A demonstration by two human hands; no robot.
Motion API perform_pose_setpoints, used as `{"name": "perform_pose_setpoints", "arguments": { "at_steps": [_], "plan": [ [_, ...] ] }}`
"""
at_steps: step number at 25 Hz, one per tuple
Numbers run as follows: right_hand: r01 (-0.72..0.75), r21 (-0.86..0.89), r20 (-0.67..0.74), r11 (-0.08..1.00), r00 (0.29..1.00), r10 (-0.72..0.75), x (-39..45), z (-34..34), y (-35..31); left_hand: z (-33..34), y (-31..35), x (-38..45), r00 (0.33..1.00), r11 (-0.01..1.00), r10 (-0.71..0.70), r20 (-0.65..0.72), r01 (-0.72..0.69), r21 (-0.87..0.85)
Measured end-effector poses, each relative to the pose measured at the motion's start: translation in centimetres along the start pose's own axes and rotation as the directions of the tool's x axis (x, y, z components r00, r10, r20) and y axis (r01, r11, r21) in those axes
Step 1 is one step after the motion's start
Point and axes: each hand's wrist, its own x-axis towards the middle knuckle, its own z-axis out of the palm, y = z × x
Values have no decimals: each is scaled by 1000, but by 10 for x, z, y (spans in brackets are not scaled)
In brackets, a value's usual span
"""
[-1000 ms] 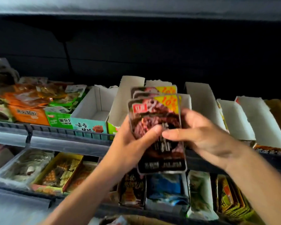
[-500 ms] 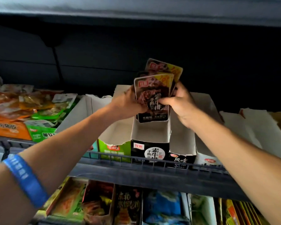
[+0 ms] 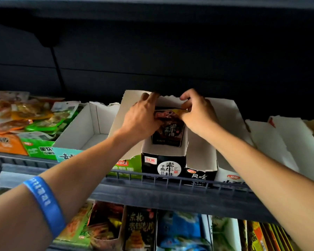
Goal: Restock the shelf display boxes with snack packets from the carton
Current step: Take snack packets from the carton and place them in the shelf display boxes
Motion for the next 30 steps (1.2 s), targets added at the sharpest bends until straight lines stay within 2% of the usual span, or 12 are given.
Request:
{"name": "perform_pose_setpoints", "arguments": {
  "at_steps": [3,5,7,9,14,18,20,24,26,28,30],
  "plan": [
    [-39,-148,-178,988,984,12,-5,0,-2,2,-3,2,992,996,-63,-107,70,59],
    [37,-286,-275,958,954,-119,-8,-3,0,5,-6,2,986,991,-92,-142,105,84],
    [172,-420,-146,891,956,-253,-10,-4,5,10,-13,-1,999,990,-39,-26,42,134],
    [235,-472,-11,850,962,-272,-11,-2,11,15,-19,-5,995,987,-4,103,-13,161],
    [211,-350,11,913,975,-222,-21,-7,7,13,-21,-16,986,997,-24,166,12,74],
    [177,-295,149,939,979,-138,-47,-18,0,4,-10,-37,982,998,-6,186,-4,55],
    [171,-285,170,943,977,-126,-62,-25,2,-4,-5,-52,981,998,-16,192,4,65],
    [172,-143,75,975,984,-163,-130,-30,1,-21,9,-114,996,998,-52,74,55,-30],
    [175,-96,25,980,985,-174,-183,-16,5,-12,13,-171,998,990,-58,-23,55,-131],
    [193,-1,-75,981,978,-193,-241,9,15,10,10,-238,987,969,-130,-93,107,-222],
    [167,15,-108,986,980,-165,-303,47,37,42,-1,-305,970,943,-242,-14,232,-237]
  ]
}}
